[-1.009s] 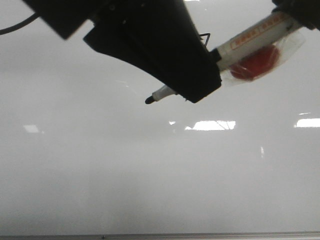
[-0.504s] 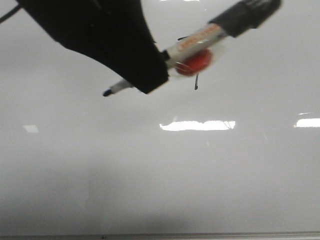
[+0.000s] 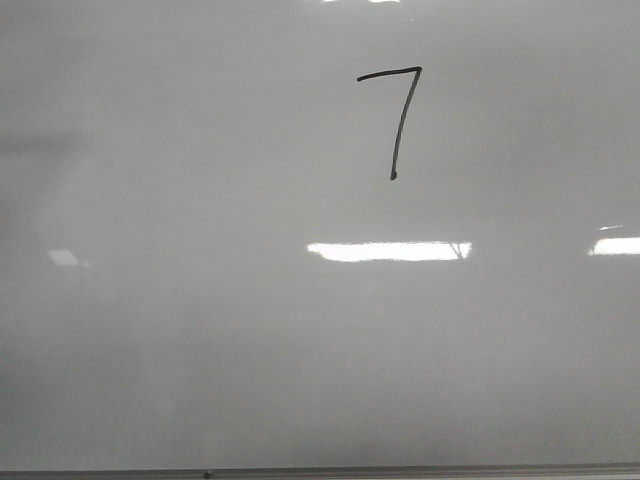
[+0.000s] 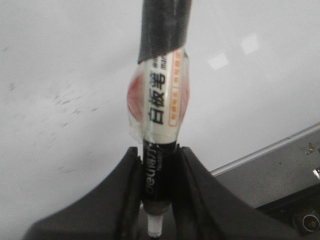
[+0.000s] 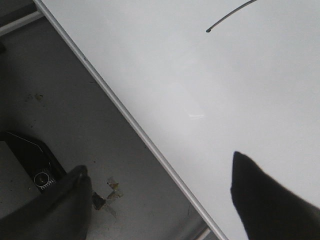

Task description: Write number 7 on whiteboard

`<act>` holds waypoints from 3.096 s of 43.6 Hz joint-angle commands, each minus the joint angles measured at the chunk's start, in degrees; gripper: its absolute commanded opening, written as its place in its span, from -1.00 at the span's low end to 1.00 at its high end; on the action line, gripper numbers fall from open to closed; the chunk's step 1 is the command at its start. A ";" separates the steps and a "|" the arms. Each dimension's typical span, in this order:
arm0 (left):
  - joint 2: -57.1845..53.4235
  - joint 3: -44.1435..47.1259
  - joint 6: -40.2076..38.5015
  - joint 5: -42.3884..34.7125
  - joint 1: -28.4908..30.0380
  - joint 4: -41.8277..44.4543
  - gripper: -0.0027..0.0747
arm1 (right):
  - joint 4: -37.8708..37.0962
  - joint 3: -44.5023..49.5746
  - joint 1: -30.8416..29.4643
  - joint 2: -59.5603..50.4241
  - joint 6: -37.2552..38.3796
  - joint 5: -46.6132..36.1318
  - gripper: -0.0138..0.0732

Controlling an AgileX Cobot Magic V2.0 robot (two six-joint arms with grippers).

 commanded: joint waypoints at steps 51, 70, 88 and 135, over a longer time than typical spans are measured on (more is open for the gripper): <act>17.81 11.54 -5.94 -48.31 17.06 -7.40 -0.71 | -0.42 -1.40 -0.42 -0.21 0.14 -2.66 0.68; 16.05 10.43 -5.83 -42.84 16.93 -7.54 0.12 | -0.86 -1.46 -0.42 -0.21 1.67 -2.55 0.68; -3.76 6.77 -3.29 -23.24 14.61 -7.97 0.12 | -10.89 -1.46 -0.42 -1.57 23.87 -1.26 0.68; -30.94 21.38 0.37 -17.90 -13.31 -10.25 -0.65 | -10.03 11.05 -0.31 -16.97 24.93 -5.17 -0.37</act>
